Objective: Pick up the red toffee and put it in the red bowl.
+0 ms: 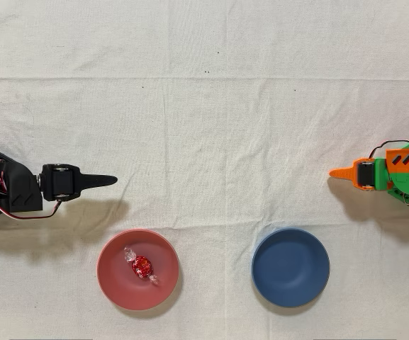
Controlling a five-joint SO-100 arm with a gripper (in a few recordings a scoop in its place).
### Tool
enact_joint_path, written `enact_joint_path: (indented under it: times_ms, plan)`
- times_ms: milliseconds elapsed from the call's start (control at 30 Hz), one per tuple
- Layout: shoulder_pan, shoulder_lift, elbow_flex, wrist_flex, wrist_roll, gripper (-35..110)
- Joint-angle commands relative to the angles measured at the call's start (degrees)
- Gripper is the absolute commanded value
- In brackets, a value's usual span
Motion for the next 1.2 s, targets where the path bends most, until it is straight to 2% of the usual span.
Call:
enact_joint_path:
  times_ms: [0,133,1167]
  plan:
    - [0.18,0.88,1.32,5.54,0.62,1]
    - [0.44,0.88,1.32,12.3,1.05,1]
    - [0.44,0.88,1.32,12.22,0.44,1]
